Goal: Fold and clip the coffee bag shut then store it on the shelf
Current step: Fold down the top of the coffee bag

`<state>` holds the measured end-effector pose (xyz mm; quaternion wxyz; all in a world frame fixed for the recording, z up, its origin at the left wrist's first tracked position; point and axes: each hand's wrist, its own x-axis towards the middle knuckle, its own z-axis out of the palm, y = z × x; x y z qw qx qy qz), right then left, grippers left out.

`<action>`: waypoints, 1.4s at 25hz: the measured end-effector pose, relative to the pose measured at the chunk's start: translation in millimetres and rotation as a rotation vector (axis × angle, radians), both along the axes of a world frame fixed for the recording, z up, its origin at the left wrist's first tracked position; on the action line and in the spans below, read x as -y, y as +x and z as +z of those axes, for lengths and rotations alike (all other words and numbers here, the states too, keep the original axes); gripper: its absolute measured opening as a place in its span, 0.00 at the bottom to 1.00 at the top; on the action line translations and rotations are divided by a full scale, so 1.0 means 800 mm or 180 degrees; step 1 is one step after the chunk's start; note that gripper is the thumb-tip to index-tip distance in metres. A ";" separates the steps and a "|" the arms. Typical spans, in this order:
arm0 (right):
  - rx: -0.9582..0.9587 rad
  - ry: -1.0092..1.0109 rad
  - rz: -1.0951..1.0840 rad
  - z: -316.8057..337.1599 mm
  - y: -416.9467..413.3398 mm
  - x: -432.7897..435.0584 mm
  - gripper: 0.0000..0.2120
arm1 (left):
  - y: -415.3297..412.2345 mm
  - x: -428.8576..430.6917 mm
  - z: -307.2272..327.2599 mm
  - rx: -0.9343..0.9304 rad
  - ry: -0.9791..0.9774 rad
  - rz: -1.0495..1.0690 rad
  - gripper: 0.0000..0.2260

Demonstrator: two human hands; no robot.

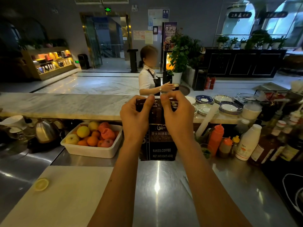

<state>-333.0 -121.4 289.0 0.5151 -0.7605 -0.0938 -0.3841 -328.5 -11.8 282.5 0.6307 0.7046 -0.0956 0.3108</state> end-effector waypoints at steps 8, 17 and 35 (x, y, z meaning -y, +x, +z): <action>-0.0219 0.0074 -0.0280 0.005 0.019 0.018 0.20 | 0.002 0.004 0.008 0.0081 -0.0012 -0.0152 0.09; -0.0083 -0.0191 -0.0124 0.014 0.015 0.031 0.20 | 0.000 0.001 0.007 -0.0411 -0.0524 -0.0683 0.23; -0.0428 0.0393 0.0604 0.005 0.012 0.043 0.05 | 0.005 -0.046 0.029 -0.0446 0.0364 -0.1595 0.09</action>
